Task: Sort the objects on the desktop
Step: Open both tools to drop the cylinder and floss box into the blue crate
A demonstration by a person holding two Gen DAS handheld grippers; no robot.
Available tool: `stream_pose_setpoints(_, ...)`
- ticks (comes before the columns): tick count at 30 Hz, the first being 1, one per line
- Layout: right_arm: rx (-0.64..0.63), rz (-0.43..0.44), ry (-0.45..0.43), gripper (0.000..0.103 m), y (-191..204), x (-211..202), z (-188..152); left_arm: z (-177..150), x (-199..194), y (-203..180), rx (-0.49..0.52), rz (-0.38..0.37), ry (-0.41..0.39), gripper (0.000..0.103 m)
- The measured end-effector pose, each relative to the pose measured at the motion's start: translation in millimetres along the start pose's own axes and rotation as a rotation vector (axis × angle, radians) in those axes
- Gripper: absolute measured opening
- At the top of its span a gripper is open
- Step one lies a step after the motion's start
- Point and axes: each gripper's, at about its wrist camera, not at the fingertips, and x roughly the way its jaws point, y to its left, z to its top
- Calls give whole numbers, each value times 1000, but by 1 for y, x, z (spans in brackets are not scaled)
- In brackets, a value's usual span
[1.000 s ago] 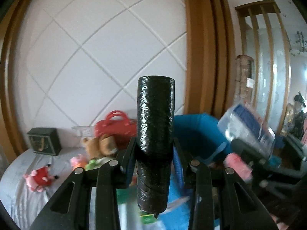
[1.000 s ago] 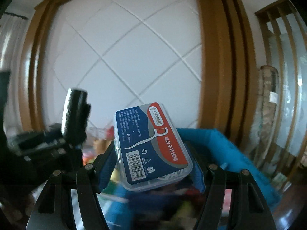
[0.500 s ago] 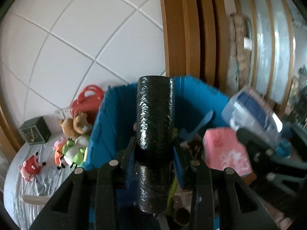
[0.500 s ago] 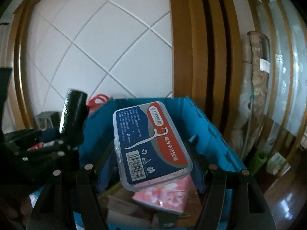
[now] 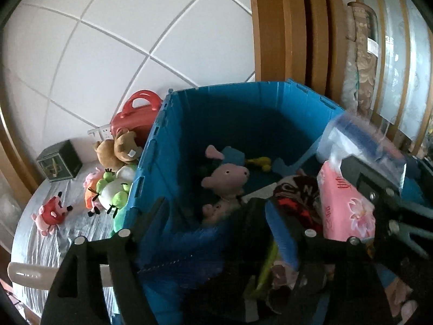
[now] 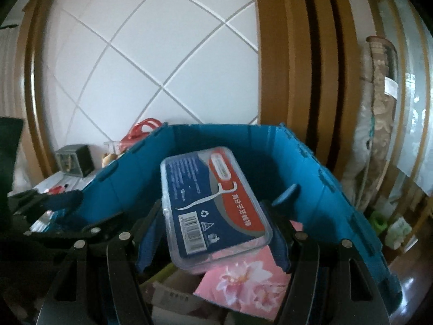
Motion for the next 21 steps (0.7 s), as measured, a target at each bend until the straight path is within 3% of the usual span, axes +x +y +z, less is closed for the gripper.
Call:
stream_pose_setpoints(1, 2, -1, -2, 75, 0, 0, 1, 0, 1, 2, -3, -2, 4, 73)
stream_pose_setpoints(2, 4, -4, -3, 88, -2, 1, 2, 0, 1, 3, -4, -4, 7, 73)
stream_pose_setpoints(4, 8, -19, -7, 103, -5, 2, 3, -1, 1, 6, -15, -12, 18, 73)
stream_pose_setpoints(8, 13, -50, 0, 103, -7, -5, 5, -4, -6, 11, -55, -57, 26, 73)
stream_pose_setpoints(21, 73, -67, 38, 103, -31, -47, -27, -27, -37, 7, -34, -140, 16, 75)
